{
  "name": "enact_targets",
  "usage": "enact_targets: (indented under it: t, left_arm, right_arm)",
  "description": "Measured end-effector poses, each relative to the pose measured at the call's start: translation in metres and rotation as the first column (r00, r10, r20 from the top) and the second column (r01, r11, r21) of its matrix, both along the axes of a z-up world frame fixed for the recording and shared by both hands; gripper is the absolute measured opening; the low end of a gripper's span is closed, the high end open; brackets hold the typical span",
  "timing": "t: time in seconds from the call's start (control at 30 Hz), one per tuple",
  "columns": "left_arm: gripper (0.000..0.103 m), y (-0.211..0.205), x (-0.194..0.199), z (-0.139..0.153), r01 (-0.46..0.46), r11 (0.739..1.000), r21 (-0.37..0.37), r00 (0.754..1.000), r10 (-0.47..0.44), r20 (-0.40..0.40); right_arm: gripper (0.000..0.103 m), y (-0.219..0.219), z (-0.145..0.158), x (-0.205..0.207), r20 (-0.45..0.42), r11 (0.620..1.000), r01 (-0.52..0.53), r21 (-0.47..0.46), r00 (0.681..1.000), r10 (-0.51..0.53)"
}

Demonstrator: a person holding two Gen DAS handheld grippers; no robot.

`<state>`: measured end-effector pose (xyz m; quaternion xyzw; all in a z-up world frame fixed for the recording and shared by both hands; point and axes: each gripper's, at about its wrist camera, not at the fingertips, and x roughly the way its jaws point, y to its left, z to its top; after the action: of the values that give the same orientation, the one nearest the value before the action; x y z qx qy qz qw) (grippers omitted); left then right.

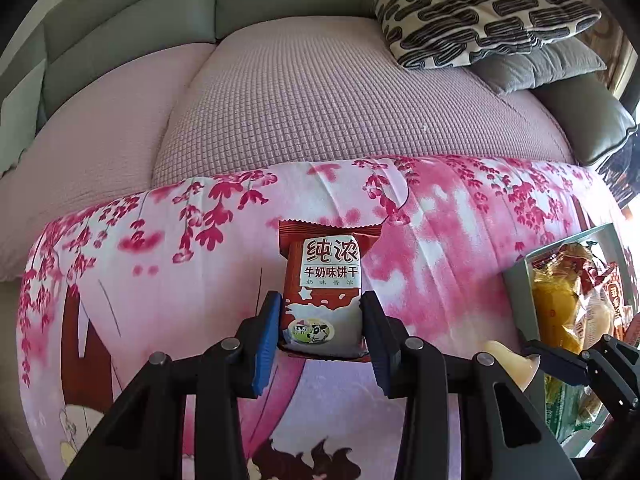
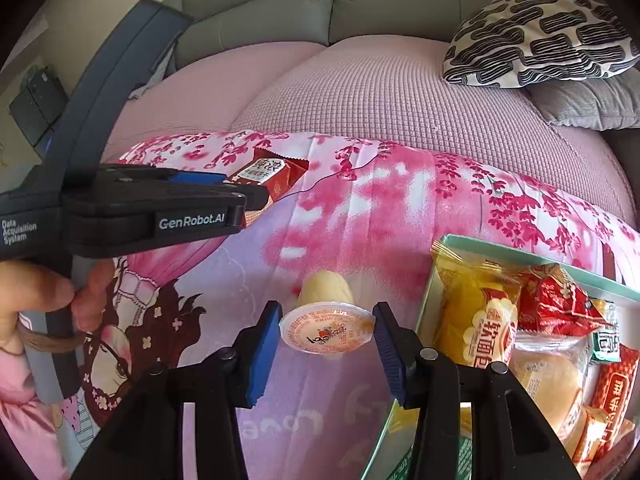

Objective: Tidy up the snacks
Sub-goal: 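Carry both items into the tray and open both tools to release them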

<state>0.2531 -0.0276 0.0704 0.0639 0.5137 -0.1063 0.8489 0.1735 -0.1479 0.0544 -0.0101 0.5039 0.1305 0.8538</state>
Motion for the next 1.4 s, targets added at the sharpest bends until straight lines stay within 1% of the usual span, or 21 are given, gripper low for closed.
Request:
enact_targets:
  t: [0.1, 0.2, 0.33, 0.43, 0.5, 0.57, 0.63, 0.8, 0.9, 0.97, 1.07, 1.17, 1.33, 1.37, 1.4]
  left_arm:
    - [0.042, 0.003, -0.026, 0.014, -0.024, 0.999, -0.045, 0.999, 0.026, 0.046]
    - [0.042, 0.005, -0.042, 0.024, -0.042, 0.995, -0.085, 0.996, 0.049, 0.076]
    - [0.042, -0.002, -0.065, 0.038, -0.056, 0.993, -0.101, 0.991, 0.067, 0.111]
    - [0.042, -0.014, -0.081, 0.051, -0.042, 0.991, -0.128, 0.989, 0.060, 0.136]
    - [0.042, -0.030, -0.089, 0.057, -0.020, 0.991, -0.135, 0.988, 0.040, 0.150]
    - [0.042, -0.049, -0.099, 0.062, 0.020, 0.988, -0.150, 0.988, 0.004, 0.156]
    - [0.042, -0.073, -0.108, 0.064, 0.065, 0.984, -0.163, 0.987, -0.040, 0.155]
    - [0.042, -0.134, -0.124, 0.058, 0.170, 0.970, -0.174, 0.980, -0.148, 0.132]
    - [0.042, -0.162, -0.130, 0.050, 0.214, 0.962, -0.168, 0.974, -0.197, 0.114]
    - [0.042, -0.174, -0.131, 0.043, 0.218, 0.963, -0.159, 0.974, -0.204, 0.101]
    - [0.042, -0.179, -0.130, 0.031, 0.193, 0.971, -0.139, 0.980, -0.184, 0.079]
    - [0.042, -0.174, -0.130, 0.020, 0.153, 0.978, -0.141, 0.988, -0.147, 0.052]
    - [0.043, -0.169, -0.130, 0.009, 0.123, 0.981, -0.147, 0.992, -0.121, 0.024]
    - [0.045, -0.167, -0.131, 0.009, 0.122, 0.980, -0.157, 0.993, -0.120, 0.023]
    - [0.052, -0.166, -0.133, 0.010, 0.120, 0.978, -0.169, 0.993, -0.118, 0.022]
  right_arm:
    - [0.050, -0.001, 0.011, -0.015, 0.021, 1.000, 0.013, 0.024, 1.000, -0.014]
    - [0.050, -0.003, 0.022, -0.029, 0.040, 0.999, 0.022, 0.038, 0.999, -0.023]
    - [0.050, -0.013, 0.036, -0.045, 0.062, 0.998, 0.029, 0.052, 0.998, -0.032]
    - [0.050, -0.032, 0.049, -0.057, 0.088, 0.996, 0.058, 0.070, 0.994, -0.064]
    - [0.050, -0.053, 0.058, -0.067, 0.111, 0.992, 0.095, 0.084, 0.988, -0.104]
    - [0.050, -0.077, 0.066, -0.075, 0.132, 0.985, 0.153, 0.082, 0.978, -0.163]
    - [0.050, -0.103, 0.073, -0.082, 0.151, 0.973, 0.225, 0.051, 0.961, -0.231]
    - [0.050, -0.167, 0.080, -0.093, 0.153, 0.925, 0.379, 0.009, 0.914, -0.376]
    - [0.050, -0.192, 0.076, -0.097, 0.142, 0.907, 0.421, -0.009, 0.898, -0.416]
    - [0.050, -0.204, 0.072, -0.097, 0.128, 0.901, 0.434, -0.009, 0.894, -0.430]
    - [0.050, -0.212, 0.065, -0.097, 0.112, 0.897, 0.442, -0.005, 0.892, -0.439]
    - [0.050, -0.214, 0.058, -0.095, 0.098, 0.899, 0.439, -0.001, 0.894, -0.437]
    - [0.051, -0.210, 0.053, -0.093, 0.096, 0.898, 0.439, -0.020, 0.895, -0.435]
    - [0.051, -0.209, 0.053, -0.094, 0.097, 0.899, 0.437, -0.022, 0.896, -0.433]
    - [0.052, -0.208, 0.054, -0.094, 0.099, 0.900, 0.435, -0.021, 0.897, -0.431]
